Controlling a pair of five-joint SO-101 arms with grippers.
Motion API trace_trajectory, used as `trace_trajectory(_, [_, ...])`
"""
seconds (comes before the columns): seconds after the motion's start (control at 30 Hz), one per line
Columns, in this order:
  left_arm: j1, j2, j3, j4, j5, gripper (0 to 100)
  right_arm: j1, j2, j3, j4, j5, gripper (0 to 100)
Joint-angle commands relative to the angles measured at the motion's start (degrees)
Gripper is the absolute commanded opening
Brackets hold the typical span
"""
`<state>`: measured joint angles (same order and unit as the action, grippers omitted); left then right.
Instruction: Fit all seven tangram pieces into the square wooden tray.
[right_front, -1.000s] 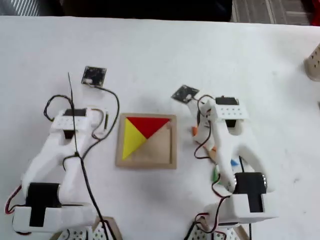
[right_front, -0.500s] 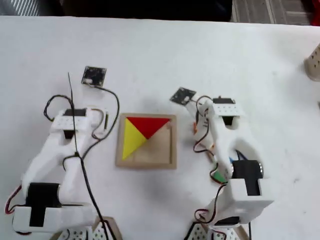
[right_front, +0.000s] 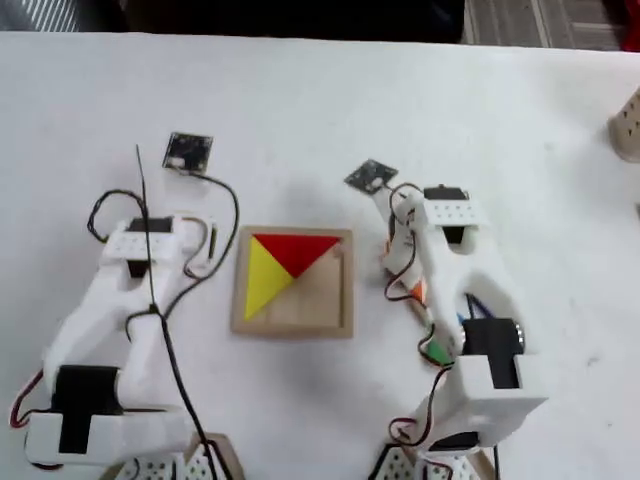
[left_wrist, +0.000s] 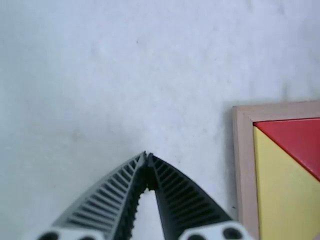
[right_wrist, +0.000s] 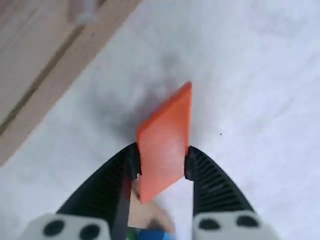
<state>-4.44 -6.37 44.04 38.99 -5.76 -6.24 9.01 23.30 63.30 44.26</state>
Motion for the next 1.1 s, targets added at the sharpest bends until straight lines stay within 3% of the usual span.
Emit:
trace_trajectory(0.0, [-0.22, -2.42, -0.44, -0.70, -0.53, 3, -1.71, -0.57, -4.66, 4.79, -5.27, 1.9])
trace_trajectory(0.33, [-0.22, -2.42, -0.44, -0.70, -0.53, 3, -10.77, -0.57, -13.27, 16.57, -20.57, 1.9])
trace_trajectory(0.67, [-0.40, -2.51, -0.44, -0.62, -0.53, 3, -26.15, 0.04, -17.93, 13.76, -34.99, 2.1])
trace_trajectory(1.07, [-0.48, -2.68, -0.44, -0.53, -0.53, 3, -29.49, 8.40, -18.46, 7.16, -36.22, 2.8])
